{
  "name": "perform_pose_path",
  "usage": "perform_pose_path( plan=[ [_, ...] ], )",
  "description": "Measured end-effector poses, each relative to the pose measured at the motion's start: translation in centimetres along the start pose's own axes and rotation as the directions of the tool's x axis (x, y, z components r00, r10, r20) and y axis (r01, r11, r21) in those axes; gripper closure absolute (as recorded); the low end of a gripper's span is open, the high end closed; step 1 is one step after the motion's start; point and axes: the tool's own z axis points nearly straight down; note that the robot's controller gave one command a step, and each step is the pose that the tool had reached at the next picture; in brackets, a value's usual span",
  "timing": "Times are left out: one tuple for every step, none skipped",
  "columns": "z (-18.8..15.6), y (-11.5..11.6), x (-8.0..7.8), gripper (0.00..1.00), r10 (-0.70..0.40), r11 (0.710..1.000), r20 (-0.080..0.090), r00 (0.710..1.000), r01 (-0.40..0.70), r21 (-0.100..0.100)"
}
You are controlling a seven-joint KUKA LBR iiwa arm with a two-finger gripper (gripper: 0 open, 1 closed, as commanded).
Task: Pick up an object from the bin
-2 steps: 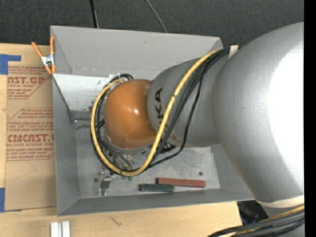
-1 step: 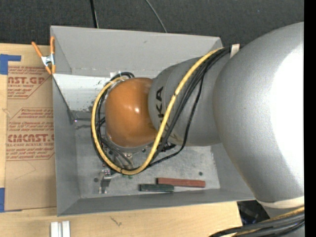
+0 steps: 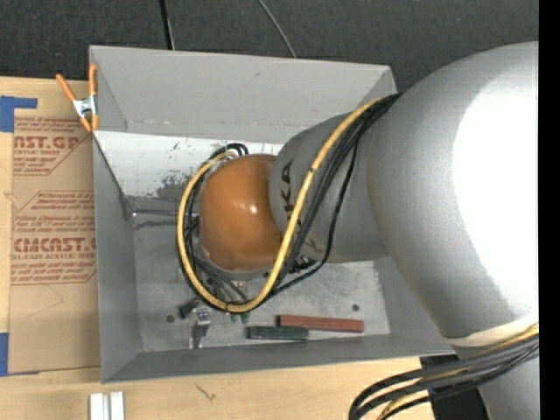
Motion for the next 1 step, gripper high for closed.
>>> perform_pose_path(
  plan=[
    [2.46, -1.68, -1.69, 1.0, -0.341, 0.94, 0.005, 0.94, 0.341, -0.001]
  ],
)
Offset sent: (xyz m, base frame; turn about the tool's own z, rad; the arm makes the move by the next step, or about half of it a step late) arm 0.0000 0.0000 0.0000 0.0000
